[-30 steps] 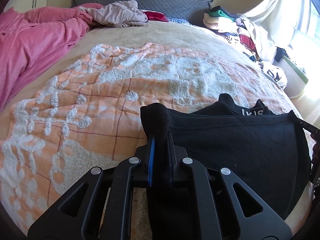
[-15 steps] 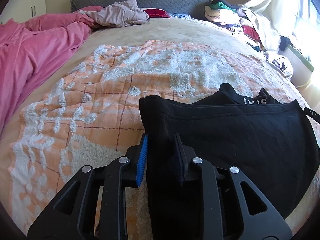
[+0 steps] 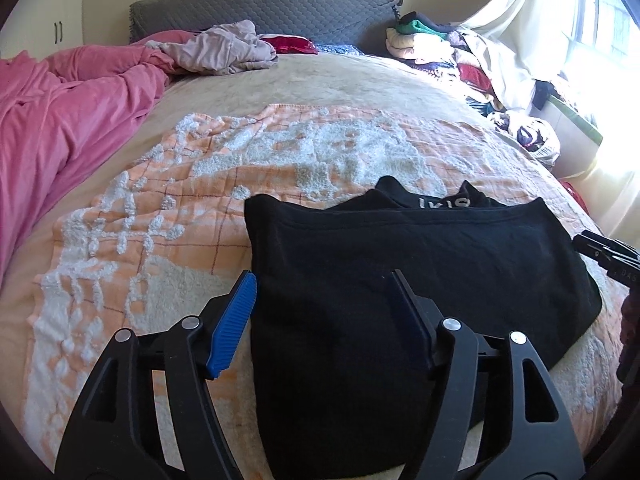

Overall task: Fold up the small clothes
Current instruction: 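Open both tools and reposition them at the folded sweatshirt's side edge, then grasp the sweatshirt edge with the right tool and fold it over the body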

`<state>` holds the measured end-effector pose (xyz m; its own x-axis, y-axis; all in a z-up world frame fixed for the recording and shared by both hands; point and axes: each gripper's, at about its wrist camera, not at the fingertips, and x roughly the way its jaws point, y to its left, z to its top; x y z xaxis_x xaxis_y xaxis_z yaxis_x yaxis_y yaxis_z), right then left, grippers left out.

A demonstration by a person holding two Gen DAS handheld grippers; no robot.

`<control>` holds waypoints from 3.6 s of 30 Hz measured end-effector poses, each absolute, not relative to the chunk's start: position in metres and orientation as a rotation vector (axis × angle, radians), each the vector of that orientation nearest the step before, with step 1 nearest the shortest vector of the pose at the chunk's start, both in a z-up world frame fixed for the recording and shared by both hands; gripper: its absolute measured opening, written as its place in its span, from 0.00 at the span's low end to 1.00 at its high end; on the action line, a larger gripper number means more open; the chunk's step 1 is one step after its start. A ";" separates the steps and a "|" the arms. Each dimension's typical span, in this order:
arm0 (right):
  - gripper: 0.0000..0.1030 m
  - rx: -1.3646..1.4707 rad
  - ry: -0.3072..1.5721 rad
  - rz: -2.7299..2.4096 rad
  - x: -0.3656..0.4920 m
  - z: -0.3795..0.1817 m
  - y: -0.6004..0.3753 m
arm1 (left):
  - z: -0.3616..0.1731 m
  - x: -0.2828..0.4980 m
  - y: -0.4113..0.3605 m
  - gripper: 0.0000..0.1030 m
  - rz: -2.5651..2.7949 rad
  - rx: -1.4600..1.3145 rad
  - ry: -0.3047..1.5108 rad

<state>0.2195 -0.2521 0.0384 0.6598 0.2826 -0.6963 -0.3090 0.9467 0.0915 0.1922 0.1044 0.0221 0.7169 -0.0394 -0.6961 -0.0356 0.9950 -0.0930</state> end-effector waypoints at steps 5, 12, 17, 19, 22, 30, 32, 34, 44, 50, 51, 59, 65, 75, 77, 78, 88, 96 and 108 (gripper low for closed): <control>0.57 -0.085 0.891 0.346 0.204 0.016 -0.240 | -0.003 0.184 0.088 0.58 -0.052 -0.082 0.887; 0.59 -0.057 0.951 0.292 0.185 -0.004 -0.252 | -0.027 0.166 0.094 0.61 -0.052 -0.137 0.926; 0.60 -0.051 0.929 0.268 0.165 -0.006 -0.254 | -0.020 0.156 0.100 0.62 -0.055 -0.160 0.917; 0.65 -0.057 0.907 0.271 0.158 -0.002 -0.251 | -0.016 0.155 0.101 0.64 -0.057 -0.167 0.913; 0.75 -0.061 0.859 0.322 0.145 0.007 -0.240 | -0.009 0.152 0.103 0.72 -0.054 -0.182 0.900; 0.84 -0.197 0.762 0.442 0.120 0.023 -0.179 | 0.004 0.150 0.116 0.82 -0.009 -0.189 0.871; 0.85 -0.244 0.749 0.471 0.116 0.024 -0.160 | 0.004 0.151 0.123 0.87 0.013 -0.192 0.872; 0.85 -0.291 0.742 0.500 0.109 0.022 -0.141 | 0.002 0.151 0.128 0.87 0.031 -0.195 0.879; 0.85 -0.483 0.730 0.604 0.096 0.001 -0.060 | -0.003 0.155 0.160 0.91 0.126 -0.221 0.895; 0.87 -0.588 0.720 0.595 0.103 -0.012 -0.026 | -0.005 0.157 0.172 0.91 0.157 -0.234 0.899; 0.90 -0.606 0.711 0.588 0.104 -0.013 -0.021 | -0.006 0.158 0.173 0.91 0.163 -0.231 0.897; 0.91 -0.694 0.682 0.580 0.126 -0.022 0.012 | -0.008 0.165 0.183 0.91 0.185 -0.252 0.903; 0.87 -0.713 0.622 0.563 0.137 -0.024 0.028 | -0.014 0.174 0.190 0.91 0.198 -0.282 0.915; 0.21 -0.711 0.511 0.622 0.119 -0.009 0.017 | -0.013 0.193 0.195 0.91 0.162 -0.403 0.896; 0.19 -0.736 0.484 0.621 0.116 -0.008 0.015 | -0.007 0.195 0.194 0.91 0.117 -0.461 0.867; 0.18 -0.740 0.476 0.620 0.115 -0.007 0.013 | -0.004 0.197 0.193 0.91 0.098 -0.480 0.858; 0.15 -0.658 0.431 0.606 0.109 0.014 -0.014 | 0.001 0.230 0.153 0.87 -0.085 -0.584 0.873; 0.14 -0.525 0.416 0.534 0.111 0.040 -0.060 | 0.034 0.240 0.095 0.28 -0.162 -0.509 0.846; 0.13 -0.284 0.474 0.454 0.119 0.059 -0.151 | 0.075 0.255 -0.005 0.24 -0.247 -0.332 0.826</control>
